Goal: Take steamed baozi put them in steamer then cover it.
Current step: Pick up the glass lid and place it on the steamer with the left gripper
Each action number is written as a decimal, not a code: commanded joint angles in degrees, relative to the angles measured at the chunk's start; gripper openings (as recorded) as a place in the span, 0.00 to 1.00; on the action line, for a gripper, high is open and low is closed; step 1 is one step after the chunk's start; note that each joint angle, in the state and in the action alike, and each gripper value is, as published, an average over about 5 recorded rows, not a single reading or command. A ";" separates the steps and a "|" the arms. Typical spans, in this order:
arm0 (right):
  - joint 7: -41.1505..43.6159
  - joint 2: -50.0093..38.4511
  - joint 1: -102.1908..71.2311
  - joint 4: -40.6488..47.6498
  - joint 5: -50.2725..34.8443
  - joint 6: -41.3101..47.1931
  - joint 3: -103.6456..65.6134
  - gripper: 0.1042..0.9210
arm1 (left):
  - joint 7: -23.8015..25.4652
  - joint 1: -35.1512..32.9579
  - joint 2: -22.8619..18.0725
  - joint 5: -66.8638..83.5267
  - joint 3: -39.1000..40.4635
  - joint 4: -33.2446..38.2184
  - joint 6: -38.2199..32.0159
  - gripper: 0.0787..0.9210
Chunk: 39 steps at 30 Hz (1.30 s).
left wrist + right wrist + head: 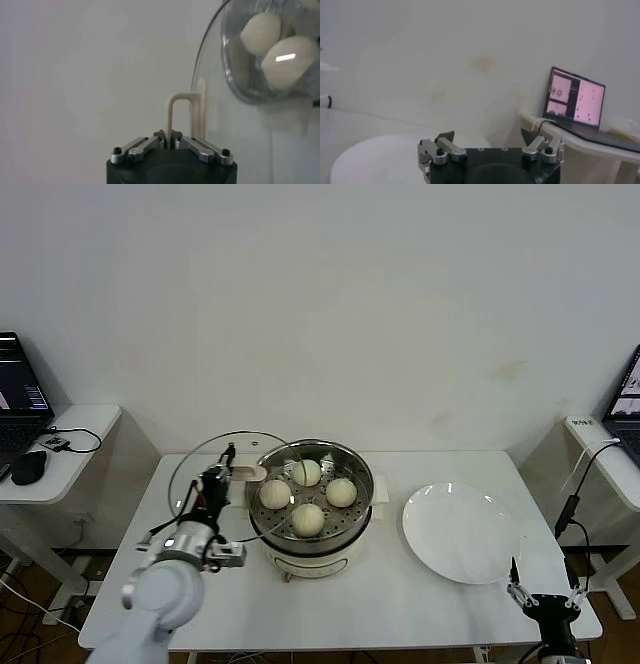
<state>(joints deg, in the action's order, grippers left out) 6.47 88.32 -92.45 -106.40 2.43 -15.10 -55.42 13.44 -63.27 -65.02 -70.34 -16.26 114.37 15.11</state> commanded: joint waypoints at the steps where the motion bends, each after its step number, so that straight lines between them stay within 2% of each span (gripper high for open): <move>1: -0.26 0.19 0.81 2.50 1.98 -0.21 0.91 0.88 | 4.36 6.09 -14.28 -12.89 7.60 -4.50 1.94 0.08; 8: -0.49 0.58 0.92 3.50 3.10 -0.65 1.78 0.88 | 5.30 8.06 -18.69 -17.37 8.58 -7.65 2.45 0.08; 17: -0.50 0.72 0.57 3.45 3.47 -0.53 2.20 0.88 | 4.64 8.29 -21.40 -19.41 9.16 -10.87 2.18 0.08; 39: -0.25 0.83 0.02 3.41 4.09 -0.81 2.92 0.88 | 4.02 7.01 -23.00 -20.19 9.10 -13.67 1.48 0.08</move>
<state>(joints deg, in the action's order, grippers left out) 6.15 89.19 -92.38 -103.12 6.33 -15.76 -52.54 17.70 -56.41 -87.06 -89.59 -7.19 101.93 16.80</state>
